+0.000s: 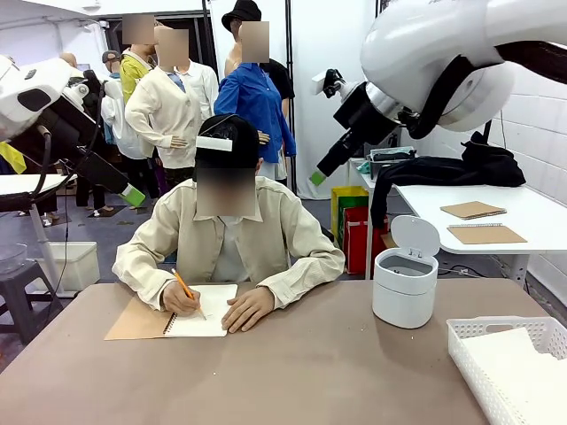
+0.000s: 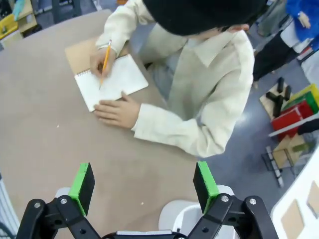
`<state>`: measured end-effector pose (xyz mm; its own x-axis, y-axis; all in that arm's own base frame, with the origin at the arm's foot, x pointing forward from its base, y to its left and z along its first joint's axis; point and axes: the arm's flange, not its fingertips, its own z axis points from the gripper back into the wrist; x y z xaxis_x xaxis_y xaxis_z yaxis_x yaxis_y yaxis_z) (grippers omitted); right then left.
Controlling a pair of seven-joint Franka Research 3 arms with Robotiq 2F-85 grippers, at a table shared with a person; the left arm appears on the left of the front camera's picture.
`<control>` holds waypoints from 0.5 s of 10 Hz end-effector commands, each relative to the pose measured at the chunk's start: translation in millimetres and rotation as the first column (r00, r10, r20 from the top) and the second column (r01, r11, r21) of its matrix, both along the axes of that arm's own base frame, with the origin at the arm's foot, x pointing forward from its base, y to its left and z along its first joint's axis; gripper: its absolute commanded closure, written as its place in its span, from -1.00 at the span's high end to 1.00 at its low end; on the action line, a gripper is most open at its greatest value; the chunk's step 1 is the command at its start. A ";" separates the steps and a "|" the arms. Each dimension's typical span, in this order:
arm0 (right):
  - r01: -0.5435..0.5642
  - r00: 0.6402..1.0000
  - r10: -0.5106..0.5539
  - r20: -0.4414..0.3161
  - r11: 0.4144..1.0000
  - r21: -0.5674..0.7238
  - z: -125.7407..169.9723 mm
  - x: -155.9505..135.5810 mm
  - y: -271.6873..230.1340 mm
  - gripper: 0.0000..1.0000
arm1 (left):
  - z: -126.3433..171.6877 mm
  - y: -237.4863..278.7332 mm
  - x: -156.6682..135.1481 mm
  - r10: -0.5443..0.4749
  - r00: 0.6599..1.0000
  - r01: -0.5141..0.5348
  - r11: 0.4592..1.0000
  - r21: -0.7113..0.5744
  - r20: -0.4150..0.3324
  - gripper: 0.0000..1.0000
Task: Sort the paper based on its condition.
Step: If a person hands you a paper, place it in the Organizing basket , and if it's crumpled, put it in the Trash can.
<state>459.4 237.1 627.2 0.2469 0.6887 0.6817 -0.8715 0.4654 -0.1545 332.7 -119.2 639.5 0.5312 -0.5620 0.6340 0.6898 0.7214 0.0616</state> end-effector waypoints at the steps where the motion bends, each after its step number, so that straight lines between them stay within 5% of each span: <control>1: -0.006 1.000 0.006 0.015 1.000 0.013 1.4 12.5 7.0 1.00 | -0.4 1.0 0.3 0.000 1.000 0.000 1.000 -0.008 -0.004 1.00; 3: -0.014 0.998 0.015 -0.064 1.000 0.013 11.4 18.1 4.5 1.00 | -0.4 1.0 0.3 0.000 1.000 0.000 1.000 -0.008 -0.004 1.00; 5: -0.001 1.000 0.001 0.006 1.000 -0.001 3.5 9.0 7.2 1.00 | -0.4 1.0 0.3 0.000 1.000 0.000 1.000 -0.008 -0.004 1.00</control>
<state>471.5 245.0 634.9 0.2485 0.6961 0.6735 -0.8751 0.4594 -0.1519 332.7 -119.2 639.5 0.5313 -0.5619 0.6340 0.6897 0.7214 0.0615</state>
